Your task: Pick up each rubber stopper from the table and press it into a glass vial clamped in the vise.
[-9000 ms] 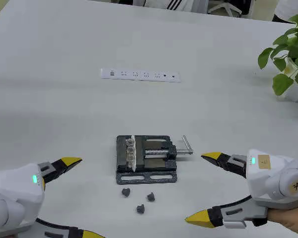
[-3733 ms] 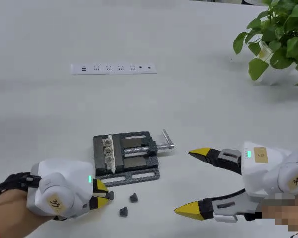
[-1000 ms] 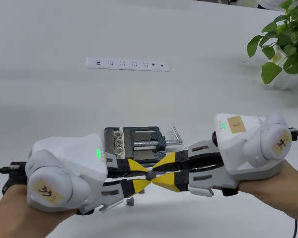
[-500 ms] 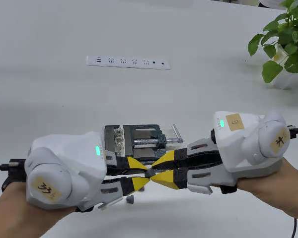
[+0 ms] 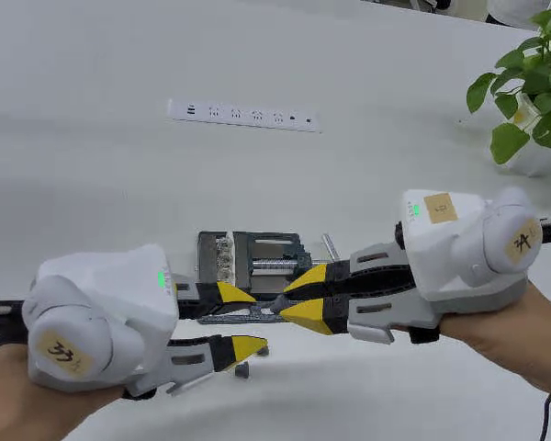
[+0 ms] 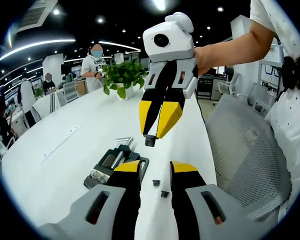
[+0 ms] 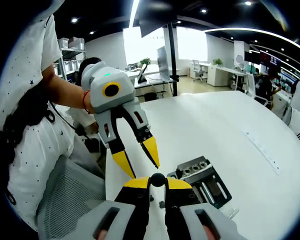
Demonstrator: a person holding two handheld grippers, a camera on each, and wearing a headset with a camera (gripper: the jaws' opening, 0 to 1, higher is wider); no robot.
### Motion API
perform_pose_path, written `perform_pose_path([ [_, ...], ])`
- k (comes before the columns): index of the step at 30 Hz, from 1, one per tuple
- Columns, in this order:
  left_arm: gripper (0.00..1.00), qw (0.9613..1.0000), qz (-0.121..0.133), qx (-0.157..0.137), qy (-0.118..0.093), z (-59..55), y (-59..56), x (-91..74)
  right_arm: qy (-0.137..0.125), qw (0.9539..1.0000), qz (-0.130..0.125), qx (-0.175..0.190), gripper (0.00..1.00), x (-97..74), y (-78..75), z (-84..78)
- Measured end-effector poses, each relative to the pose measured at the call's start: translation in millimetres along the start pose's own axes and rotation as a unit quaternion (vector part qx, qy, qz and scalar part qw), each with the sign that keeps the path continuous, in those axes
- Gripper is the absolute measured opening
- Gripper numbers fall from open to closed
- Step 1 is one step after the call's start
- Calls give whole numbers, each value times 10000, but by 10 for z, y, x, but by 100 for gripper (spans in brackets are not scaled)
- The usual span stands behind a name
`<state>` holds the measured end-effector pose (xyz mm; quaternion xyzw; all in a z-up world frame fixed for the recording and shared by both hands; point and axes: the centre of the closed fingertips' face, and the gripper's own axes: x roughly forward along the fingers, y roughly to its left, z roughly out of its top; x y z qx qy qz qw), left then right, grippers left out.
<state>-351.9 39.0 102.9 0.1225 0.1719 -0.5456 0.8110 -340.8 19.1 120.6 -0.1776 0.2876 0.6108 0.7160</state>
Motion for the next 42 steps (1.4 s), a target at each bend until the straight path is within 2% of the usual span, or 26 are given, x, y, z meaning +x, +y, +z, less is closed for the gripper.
perform_pose_path([
  [9, 32, 9974, 559, -447, -89, -211, 280, -280, 326, 9993, -133, -107, 5, 227, -291, 166],
  [12, 35, 9959, 681, -570, -147, -276, 361, -348, 494, 9985, -198, -155, 5, 321, -404, 199],
  [16, 45, 9949, 751, -624, -236, -333, 422, -386, 653, 9975, -225, -133, 5, 446, -545, 238],
  [19, 48, 9947, 715, -669, -304, -377, 426, -384, 914, 9952, -263, -230, 5, 560, -740, 177],
  [24, 58, 9941, 764, -661, -383, -449, 440, -386, 1194, 9920, -245, -318, 5, 705, -899, 149],
  [29, 66, 9929, 776, -775, -456, -515, 462, -400, 1550, 9861, -139, -579, 5, 861, -983, 46],
  [34, 72, 9926, 735, -848, -462, -578, 474, -385, 1815, 9804, -98, -764, 5, 946, -1033, -40],
  [42, 76, 9923, 685, -899, -504, -588, 484, -350, 2044, 9750, -47, -875, 5, 1012, -1062, -132],
])
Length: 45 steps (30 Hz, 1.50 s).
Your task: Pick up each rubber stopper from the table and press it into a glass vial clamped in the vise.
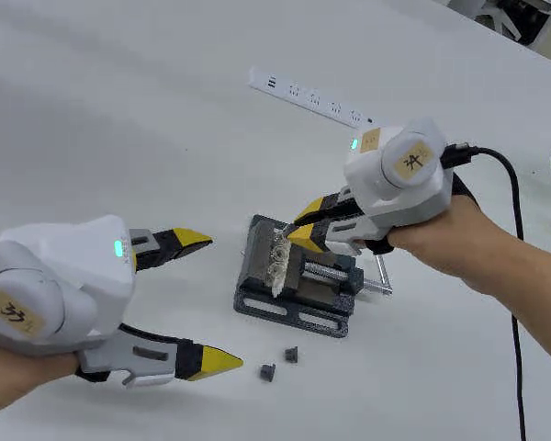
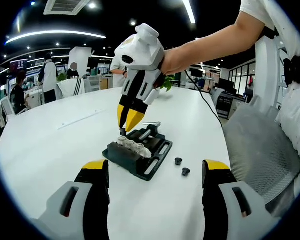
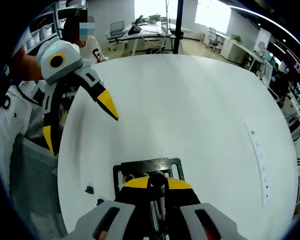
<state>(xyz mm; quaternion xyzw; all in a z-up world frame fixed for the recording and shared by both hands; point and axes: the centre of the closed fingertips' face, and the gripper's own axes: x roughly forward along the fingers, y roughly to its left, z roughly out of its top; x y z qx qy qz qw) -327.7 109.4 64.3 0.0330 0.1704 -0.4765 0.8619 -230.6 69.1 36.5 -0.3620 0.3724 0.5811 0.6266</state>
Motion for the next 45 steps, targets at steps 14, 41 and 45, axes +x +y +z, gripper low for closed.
perform_pose_path([
  [14, 77, 10000, -63, -47, -56, -2, -34, 22, 194, 9997, 42, -164, 5, 45, -2, -11],
  [41, 74, 9999, -96, -100, -77, -33, -21, 44, 670, 9915, -177, -1101, 5, 80, 11, -15],
  [45, 73, 9999, -105, -99, -65, -46, -22, 43, 729, 9899, -205, -1196, 4, 84, 14, -9],
])
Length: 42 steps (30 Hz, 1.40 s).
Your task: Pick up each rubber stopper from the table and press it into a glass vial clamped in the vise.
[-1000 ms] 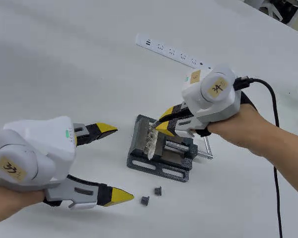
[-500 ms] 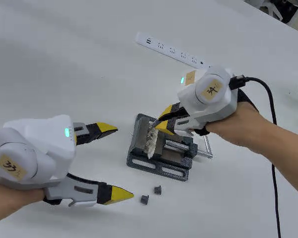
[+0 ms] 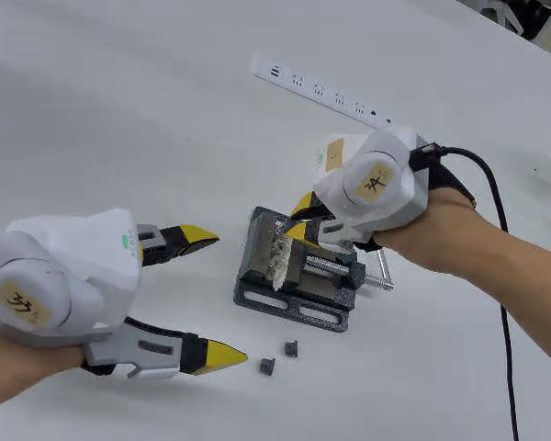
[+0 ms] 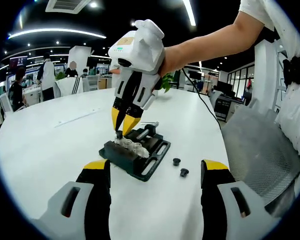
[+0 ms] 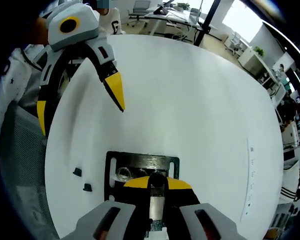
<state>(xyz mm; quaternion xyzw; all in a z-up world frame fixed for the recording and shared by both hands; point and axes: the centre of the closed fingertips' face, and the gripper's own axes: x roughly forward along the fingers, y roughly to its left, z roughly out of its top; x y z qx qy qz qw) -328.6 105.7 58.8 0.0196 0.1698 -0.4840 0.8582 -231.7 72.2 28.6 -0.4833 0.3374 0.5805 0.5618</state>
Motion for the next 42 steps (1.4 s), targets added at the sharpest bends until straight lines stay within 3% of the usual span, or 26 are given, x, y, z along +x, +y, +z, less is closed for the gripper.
perform_pose_path([
  [14, 73, 10000, -23, -18, -27, 12, 2, 16, 18, 9999, -131, 60, 3, 22, -1, 7],
  [22, 72, 10000, -48, 13, -22, 20, 2, 24, -51, 9998, -91, 197, 4, 24, -9, 2],
  [42, 71, 10000, -50, 22, 14, 15, -6, 24, -137, 9998, -7, 150, 8, 20, 2, 17],
])
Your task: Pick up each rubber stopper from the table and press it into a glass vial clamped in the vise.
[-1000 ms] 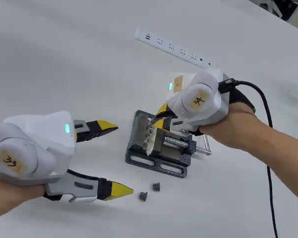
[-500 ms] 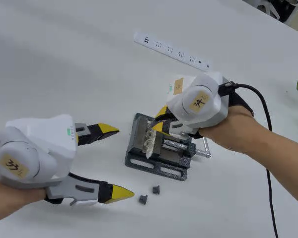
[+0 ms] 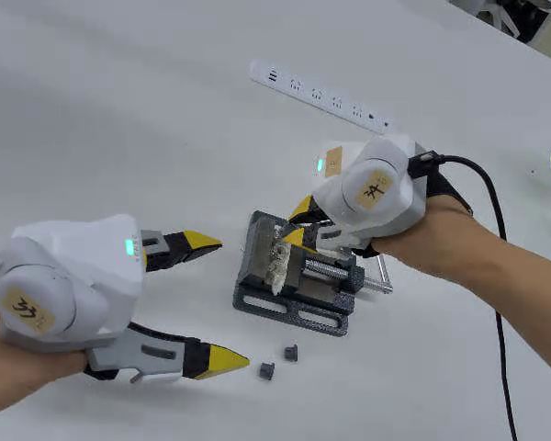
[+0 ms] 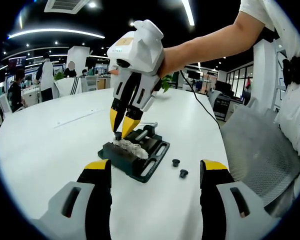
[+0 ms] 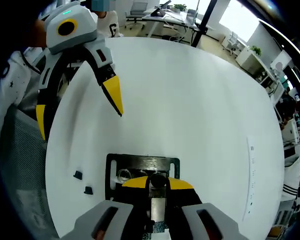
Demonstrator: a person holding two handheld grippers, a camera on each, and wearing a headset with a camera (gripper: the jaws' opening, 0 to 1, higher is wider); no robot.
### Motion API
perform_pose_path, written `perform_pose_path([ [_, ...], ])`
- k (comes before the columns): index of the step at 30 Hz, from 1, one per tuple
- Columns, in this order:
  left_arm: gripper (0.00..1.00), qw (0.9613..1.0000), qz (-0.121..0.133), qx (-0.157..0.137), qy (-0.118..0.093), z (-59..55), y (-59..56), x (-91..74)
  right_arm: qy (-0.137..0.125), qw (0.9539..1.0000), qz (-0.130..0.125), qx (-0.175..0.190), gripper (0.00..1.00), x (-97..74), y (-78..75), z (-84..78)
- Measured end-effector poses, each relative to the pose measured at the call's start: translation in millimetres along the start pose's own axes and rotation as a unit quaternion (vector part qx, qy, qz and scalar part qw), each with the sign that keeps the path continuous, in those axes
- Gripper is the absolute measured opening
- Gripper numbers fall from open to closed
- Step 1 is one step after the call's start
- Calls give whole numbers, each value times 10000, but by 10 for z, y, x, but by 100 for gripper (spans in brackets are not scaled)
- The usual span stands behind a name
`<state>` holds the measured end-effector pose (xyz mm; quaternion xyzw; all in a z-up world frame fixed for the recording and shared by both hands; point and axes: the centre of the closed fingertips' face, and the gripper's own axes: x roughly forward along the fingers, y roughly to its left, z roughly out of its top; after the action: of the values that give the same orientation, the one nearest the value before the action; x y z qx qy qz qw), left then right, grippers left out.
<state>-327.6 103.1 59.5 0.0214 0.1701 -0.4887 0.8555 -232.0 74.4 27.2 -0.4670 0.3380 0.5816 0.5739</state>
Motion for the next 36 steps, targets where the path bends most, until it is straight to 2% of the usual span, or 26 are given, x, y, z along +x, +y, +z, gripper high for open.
perform_pose_path([
  [7, 71, 10000, 17, -5, 4, 0, 7, -9, -161, 9998, 31, 75, 10, -95, 13, 45],
  [15, 71, 10000, 0, -20, 4, -4, 1, -3, -295, 9993, 87, 235, 2, -135, -31, 51],
  [36, 71, 10000, -23, -34, 29, -24, 11, 4, -192, 9993, 236, 219, 0, -51, -19, -16],
])
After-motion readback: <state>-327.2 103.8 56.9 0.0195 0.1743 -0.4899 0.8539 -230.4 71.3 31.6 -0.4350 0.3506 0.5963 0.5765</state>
